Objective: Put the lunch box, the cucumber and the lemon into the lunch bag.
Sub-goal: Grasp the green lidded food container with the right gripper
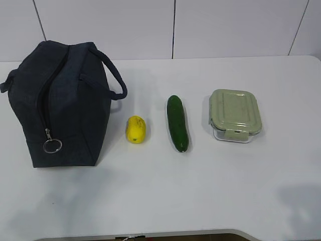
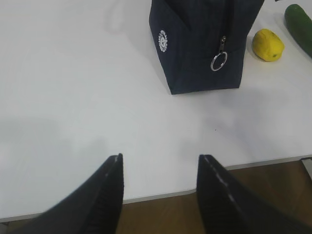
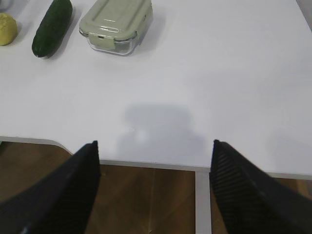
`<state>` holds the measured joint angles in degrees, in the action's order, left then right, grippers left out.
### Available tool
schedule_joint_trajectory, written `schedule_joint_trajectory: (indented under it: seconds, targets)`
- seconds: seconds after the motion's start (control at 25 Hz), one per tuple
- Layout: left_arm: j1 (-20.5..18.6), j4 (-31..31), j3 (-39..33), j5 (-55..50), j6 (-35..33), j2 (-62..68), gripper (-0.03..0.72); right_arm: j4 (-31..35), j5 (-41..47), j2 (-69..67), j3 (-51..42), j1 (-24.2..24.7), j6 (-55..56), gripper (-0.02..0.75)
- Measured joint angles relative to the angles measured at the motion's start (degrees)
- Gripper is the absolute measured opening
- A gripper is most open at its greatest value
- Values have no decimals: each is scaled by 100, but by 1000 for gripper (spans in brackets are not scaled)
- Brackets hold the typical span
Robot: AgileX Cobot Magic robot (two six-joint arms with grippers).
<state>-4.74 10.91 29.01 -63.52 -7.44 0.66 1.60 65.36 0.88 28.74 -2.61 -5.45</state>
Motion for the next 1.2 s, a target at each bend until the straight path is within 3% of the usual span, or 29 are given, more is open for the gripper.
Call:
schedule_joint_trajectory:
  seconds: [1.2]
  targets:
    - [0, 0, 0, 0, 0, 0, 351, 0, 0, 0, 0, 0, 0, 564]
